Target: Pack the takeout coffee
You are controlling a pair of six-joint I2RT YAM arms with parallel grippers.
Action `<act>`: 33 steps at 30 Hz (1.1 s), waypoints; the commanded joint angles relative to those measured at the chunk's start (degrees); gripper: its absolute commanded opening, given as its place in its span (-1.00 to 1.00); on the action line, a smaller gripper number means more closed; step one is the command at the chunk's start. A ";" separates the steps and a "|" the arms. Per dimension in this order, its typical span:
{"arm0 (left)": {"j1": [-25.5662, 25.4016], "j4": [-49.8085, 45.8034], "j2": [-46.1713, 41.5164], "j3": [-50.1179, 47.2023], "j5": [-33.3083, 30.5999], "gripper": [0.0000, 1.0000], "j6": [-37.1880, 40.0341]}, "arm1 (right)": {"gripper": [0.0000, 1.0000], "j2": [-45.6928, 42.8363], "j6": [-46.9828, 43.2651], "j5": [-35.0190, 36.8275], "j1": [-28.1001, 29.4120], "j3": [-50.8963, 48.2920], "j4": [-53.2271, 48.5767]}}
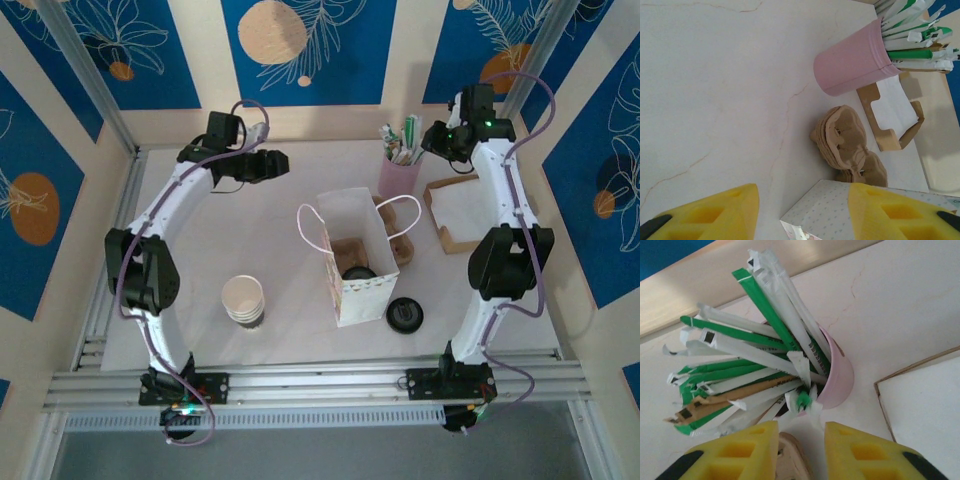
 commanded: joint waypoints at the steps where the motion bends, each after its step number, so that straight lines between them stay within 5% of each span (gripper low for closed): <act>1: -0.59 -0.29 1.28 1.97 1.27 -0.01 1.04 | -0.49 1.50 -2.04 1.95 0.04 3.46 -1.75; 33: -1.06 0.85 1.76 1.97 1.09 -0.03 0.77 | -0.79 4.29 -2.13 1.57 -0.05 3.61 -0.80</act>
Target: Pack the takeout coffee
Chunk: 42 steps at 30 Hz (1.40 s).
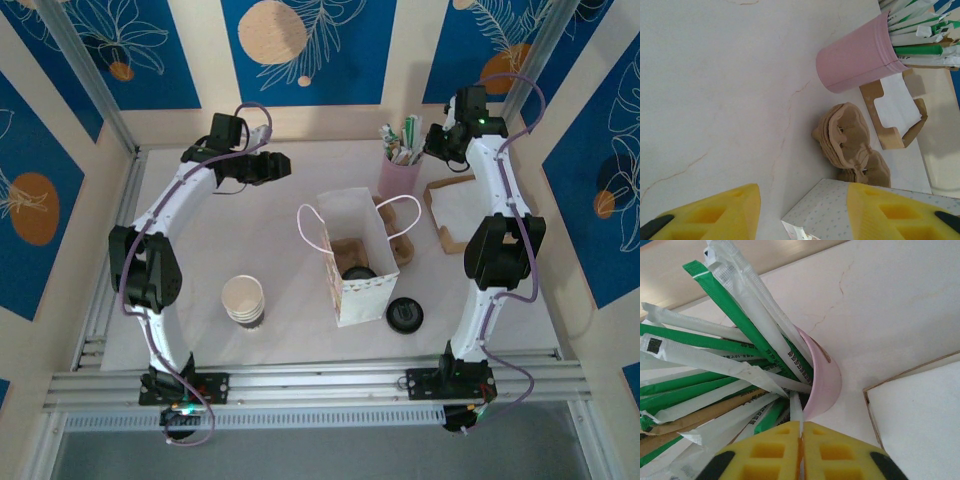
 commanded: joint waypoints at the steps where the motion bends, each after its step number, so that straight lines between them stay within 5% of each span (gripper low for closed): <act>1: -0.72 0.63 0.44 1.99 1.08 -0.03 0.79 | -0.82 -1.38 -0.51 0.25 -0.02 0.65 0.25; 14: -1.15 2.48 -9.39 -1.76 -1.73 0.07 0.50 | -1.00 -14.42 -0.42 6.21 1.27 -4.83 2.50; 29: -2.61 2.24 -24.39 -6.38 -2.30 0.67 1.07 | -1.00 -30.07 -0.45 9.24 3.75 -3.91 -3.08; 42: -7.97 -1.01 -31.85 -6.47 -4.06 0.87 4.63 | -1.00 -42.86 1.64 -8.02 6.55 -2.56 -8.49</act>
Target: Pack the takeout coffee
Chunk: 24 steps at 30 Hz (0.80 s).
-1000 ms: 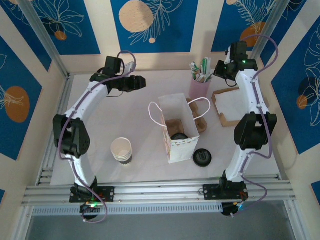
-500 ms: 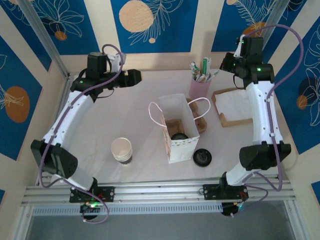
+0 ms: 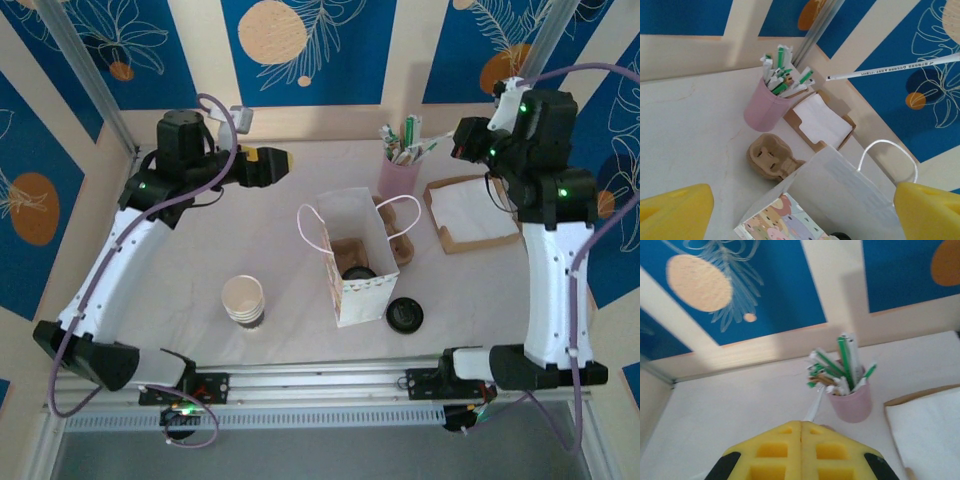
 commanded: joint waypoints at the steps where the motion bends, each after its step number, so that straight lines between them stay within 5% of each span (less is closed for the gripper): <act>1: -1.47 -1.77 -2.12 -0.65 -1.05 0.87 2.05 | -1.00 -3.32 1.36 -9.20 1.22 0.87 -1.63; 11: -4.35 -2.66 -3.22 -1.13 -2.01 0.88 2.61 | -1.00 -8.91 0.95 -19.01 8.17 -2.47 -2.60; 24: -6.71 -2.98 -1.74 -0.98 -3.60 0.88 2.84 | -1.00 -8.06 -1.56 -11.24 17.98 -9.16 -7.62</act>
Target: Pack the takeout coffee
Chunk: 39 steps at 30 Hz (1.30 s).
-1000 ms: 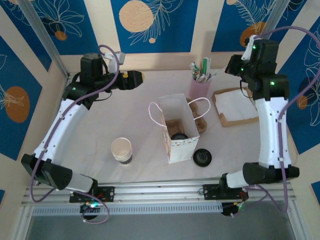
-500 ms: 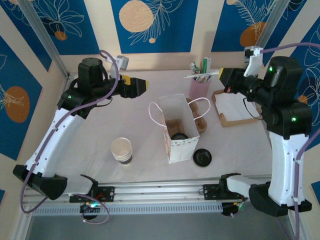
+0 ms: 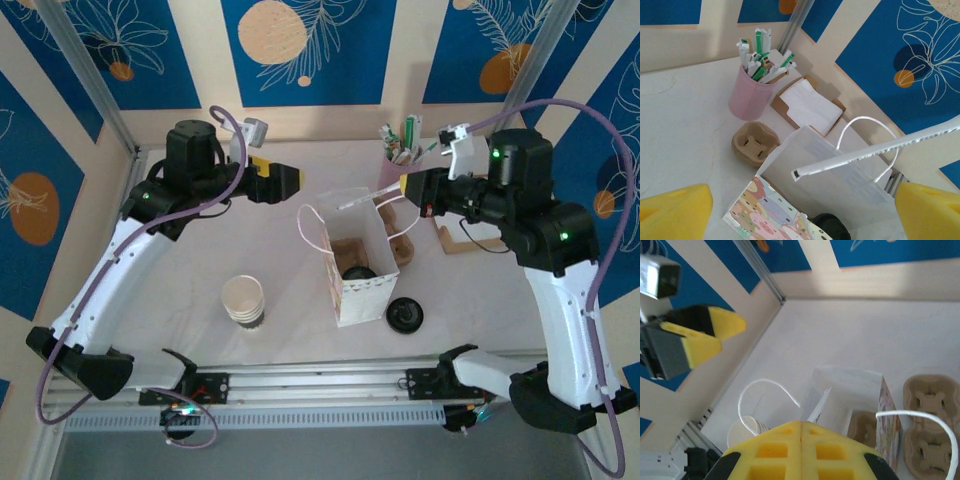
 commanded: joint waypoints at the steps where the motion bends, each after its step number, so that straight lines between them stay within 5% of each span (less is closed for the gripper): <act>1: -1.07 -0.61 0.60 -0.05 -0.68 0.88 1.23 | -1.00 0.56 -1.29 2.41 2.05 -1.49 -2.02; 16: -2.24 -0.39 3.09 -0.61 -1.18 0.88 2.24 | -0.99 12.18 -1.63 10.69 12.60 -4.53 -2.07; 20: -2.27 -0.30 3.80 -1.06 -1.17 0.88 2.50 | -0.83 14.53 -1.64 11.22 13.27 -5.57 -1.12; 28: -2.96 -0.04 5.57 -0.68 -0.78 0.88 2.83 | -0.16 16.62 -1.26 12.02 13.87 -3.46 -1.57; 39: -3.88 -1.42 7.50 2.87 -1.20 0.88 4.26 | 0.35 14.00 -0.84 14.86 10.09 -0.85 -2.85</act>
